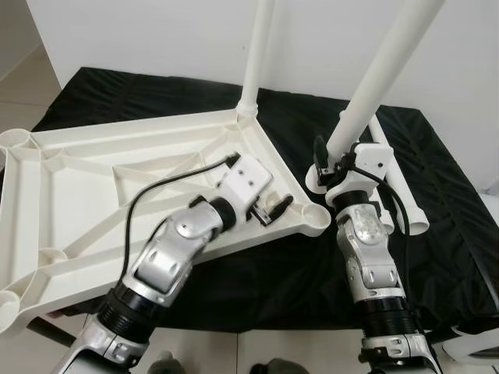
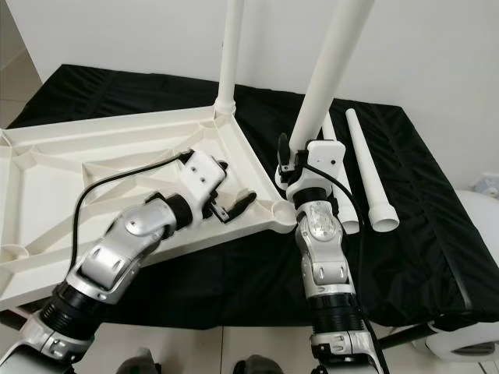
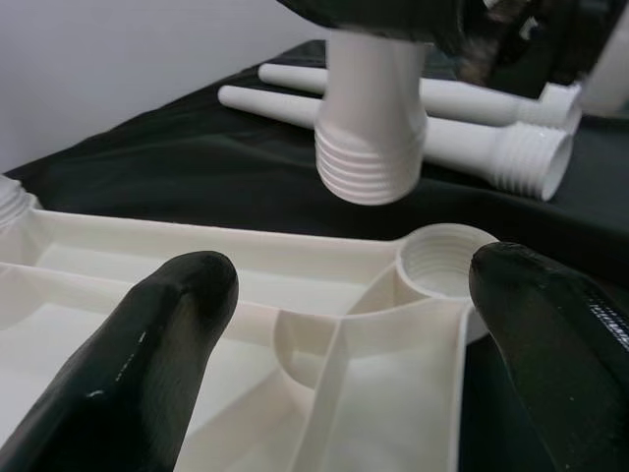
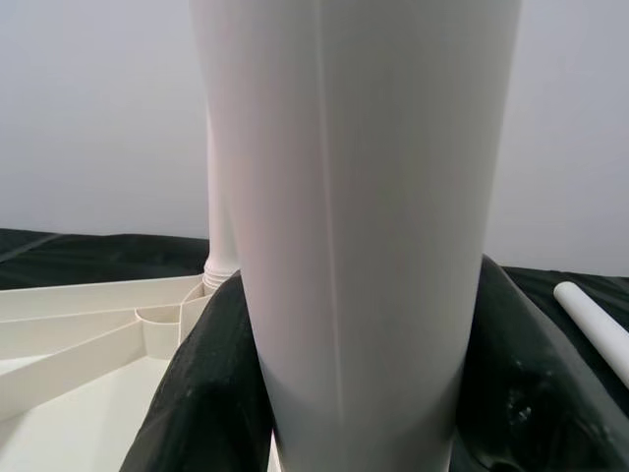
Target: Building children table
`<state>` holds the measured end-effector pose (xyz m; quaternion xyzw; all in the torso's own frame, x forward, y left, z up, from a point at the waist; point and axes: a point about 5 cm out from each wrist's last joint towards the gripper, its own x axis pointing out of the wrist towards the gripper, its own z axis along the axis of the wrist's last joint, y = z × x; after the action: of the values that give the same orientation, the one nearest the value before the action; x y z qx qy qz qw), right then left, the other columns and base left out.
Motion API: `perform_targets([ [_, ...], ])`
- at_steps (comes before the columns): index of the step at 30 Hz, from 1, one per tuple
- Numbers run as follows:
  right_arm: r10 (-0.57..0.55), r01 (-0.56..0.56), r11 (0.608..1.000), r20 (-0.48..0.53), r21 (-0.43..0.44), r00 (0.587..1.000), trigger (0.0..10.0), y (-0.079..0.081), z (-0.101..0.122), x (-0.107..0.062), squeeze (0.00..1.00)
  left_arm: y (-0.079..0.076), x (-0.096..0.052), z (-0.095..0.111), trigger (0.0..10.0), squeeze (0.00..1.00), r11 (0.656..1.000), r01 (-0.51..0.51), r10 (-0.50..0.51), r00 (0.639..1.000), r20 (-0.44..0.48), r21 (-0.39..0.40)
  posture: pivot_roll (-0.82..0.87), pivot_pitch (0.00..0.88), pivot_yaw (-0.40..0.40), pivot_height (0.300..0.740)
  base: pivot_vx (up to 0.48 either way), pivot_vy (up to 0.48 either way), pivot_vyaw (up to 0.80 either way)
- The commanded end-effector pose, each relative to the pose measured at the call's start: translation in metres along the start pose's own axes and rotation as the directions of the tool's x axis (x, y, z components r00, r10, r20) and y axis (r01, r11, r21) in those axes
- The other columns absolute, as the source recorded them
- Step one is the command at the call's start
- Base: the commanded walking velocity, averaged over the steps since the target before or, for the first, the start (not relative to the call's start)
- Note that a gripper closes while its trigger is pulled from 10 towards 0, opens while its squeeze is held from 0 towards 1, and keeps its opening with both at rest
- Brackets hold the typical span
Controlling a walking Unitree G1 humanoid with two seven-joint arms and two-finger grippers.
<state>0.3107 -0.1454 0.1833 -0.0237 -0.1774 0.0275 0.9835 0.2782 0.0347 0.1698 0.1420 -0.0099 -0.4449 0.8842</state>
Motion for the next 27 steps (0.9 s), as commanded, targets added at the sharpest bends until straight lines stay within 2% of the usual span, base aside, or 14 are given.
perform_targets([
  [1, -0.019, 0.019, 1.0, 0.01, -0.007, 1.0, 10.0, -0.004, 0.001, 0.0, 0.0, -0.008, 0.004, -0.003, 10.0, 0.0, 0.993, 0.116, -0.116, 0.993, -0.017, 0.028, 0.08, 0.008, -0.067, 0.74, 0.0, 0.0, 0.0],
  [3, -0.019, 0.019, 1.0, 0.012, -0.007, 1.0, 10.0, -0.004, 0.002, 0.0, 0.0, -0.011, 0.006, -0.008, 10.0, 0.0, 0.985, 0.168, -0.166, 0.985, -0.041, 0.046, 0.08, 0.007, -0.066, 0.74, 0.0, 0.0, 0.0],
  [9, -0.019, 0.019, 1.0, 0.013, -0.007, 1.0, 10.0, -0.003, 0.002, 0.0, 0.0, -0.014, 0.007, -0.013, 10.0, 0.0, 0.978, 0.201, -0.198, 0.978, -0.064, 0.048, 0.07, 0.005, -0.063, 0.74, 0.0, 0.0, 0.0],
  [12, -0.019, 0.019, 1.0, 0.014, -0.007, 1.0, 10.0, -0.003, 0.002, 0.0, 0.0, -0.023, 0.011, -0.023, 10.0, 0.0, 0.967, 0.255, -0.249, 0.961, -0.118, 0.03, 0.07, 0.004, -0.061, 0.74, 0.0, 0.0, 0.0],
  [14, -0.019, 0.019, 1.0, 0.014, -0.01, 1.0, 10.0, -0.002, 0.002, -0.001, 0.0, -0.033, 0.011, -0.032, 10.0, 0.0, 0.943, 0.329, -0.315, 0.933, -0.176, 0.057, 0.07, 0.003, -0.058, 0.74, 0.0, 0.0, 0.0],
  [16, -0.019, 0.019, 1.0, 0.014, -0.01, 1.0, 10.0, -0.002, 0.002, -0.001, 0.0, -0.033, 0.011, -0.032, 10.0, 0.0, 0.943, 0.329, -0.315, 0.933, -0.176, 0.057, 0.07, 0.003, -0.058, 0.74, 0.0, 0.0, 0.0],
  [19, -0.02, 0.021, 1.0, 0.014, -0.015, 1.0, 10.0, -0.002, 0.002, -0.002, 0.0, -0.04, 0.015, -0.041, 10.0, 0.0, 0.926, 0.374, -0.351, 0.907, -0.234, 0.06, 0.06, 0.0, -0.054, 0.74, 0.0, 0.0, 0.0],
  [25, -0.024, 0.024, 1.0, 0.015, -0.018, 1.0, 10.0, -0.003, 0.002, -0.003, 0.0, -0.04, 0.021, -0.049, 10.0, 0.0, 0.934, 0.354, -0.327, 0.901, -0.284, 0.048, 0.05, 0.0, -0.054, 0.74, 0.0, 0.0, 0.0],
  [27, -0.024, 0.025, 1.0, 0.016, -0.019, 1.0, 10.0, -0.003, 0.003, -0.002, 0.0, -0.035, 0.025, -0.053, 10.0, 0.0, 0.951, 0.308, -0.288, 0.906, -0.311, 0.016, 0.05, 0.0, -0.053, 0.74, 0.0, 0.0, 0.0],
])
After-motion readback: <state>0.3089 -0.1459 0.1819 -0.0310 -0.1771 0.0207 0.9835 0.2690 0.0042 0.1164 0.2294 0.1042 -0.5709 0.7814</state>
